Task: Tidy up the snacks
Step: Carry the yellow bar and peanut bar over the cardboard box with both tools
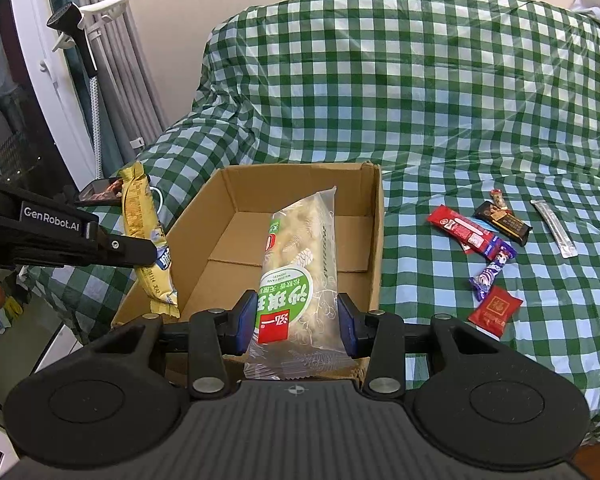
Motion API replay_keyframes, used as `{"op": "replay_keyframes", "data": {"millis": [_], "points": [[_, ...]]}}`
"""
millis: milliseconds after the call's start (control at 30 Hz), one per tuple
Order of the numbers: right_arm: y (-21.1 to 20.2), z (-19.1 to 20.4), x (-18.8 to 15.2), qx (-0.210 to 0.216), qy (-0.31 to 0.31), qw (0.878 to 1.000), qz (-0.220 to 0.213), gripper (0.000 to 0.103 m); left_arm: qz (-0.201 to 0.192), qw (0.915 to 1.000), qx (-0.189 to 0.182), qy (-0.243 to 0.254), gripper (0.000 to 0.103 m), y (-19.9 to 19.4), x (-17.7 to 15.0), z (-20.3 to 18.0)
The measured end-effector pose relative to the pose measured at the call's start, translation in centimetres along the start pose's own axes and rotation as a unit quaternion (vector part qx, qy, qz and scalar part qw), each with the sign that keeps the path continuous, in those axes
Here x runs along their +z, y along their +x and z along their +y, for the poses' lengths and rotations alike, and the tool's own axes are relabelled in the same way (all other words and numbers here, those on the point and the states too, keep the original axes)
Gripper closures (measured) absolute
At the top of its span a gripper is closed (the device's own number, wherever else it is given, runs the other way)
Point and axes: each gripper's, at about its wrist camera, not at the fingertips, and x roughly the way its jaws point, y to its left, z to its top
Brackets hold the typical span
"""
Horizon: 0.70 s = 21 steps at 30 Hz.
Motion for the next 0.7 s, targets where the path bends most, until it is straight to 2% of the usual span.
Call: {"op": "replay_keyframes", "data": {"millis": [700], "points": [[6.3,0.6,2.0,0.006,0.005,0.999,0.036,0.059,0.039,0.9989,0.018,-0.018,0.094,6.7,2.8,2.1]]}}
